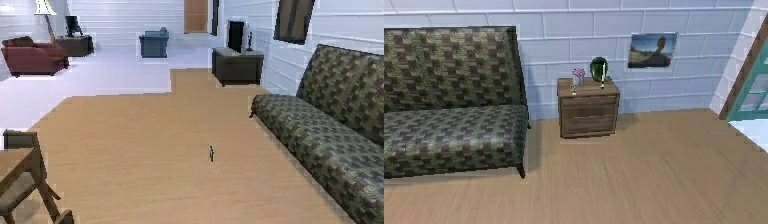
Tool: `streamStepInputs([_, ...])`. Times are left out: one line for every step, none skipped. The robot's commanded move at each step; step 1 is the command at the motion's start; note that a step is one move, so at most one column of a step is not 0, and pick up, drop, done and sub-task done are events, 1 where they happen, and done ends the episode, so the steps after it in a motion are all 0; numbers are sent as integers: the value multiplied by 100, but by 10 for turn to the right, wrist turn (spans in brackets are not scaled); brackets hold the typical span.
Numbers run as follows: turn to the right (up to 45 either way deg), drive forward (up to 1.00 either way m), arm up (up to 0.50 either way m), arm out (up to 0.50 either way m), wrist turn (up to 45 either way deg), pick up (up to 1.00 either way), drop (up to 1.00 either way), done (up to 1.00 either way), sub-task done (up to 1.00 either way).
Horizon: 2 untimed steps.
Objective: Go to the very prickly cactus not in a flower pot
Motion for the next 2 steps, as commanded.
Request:
streamStepInputs([-60,0,0,0,0,0,0,0,0])
streamStepInputs([0,95,0,0,0,0,0,0,0])
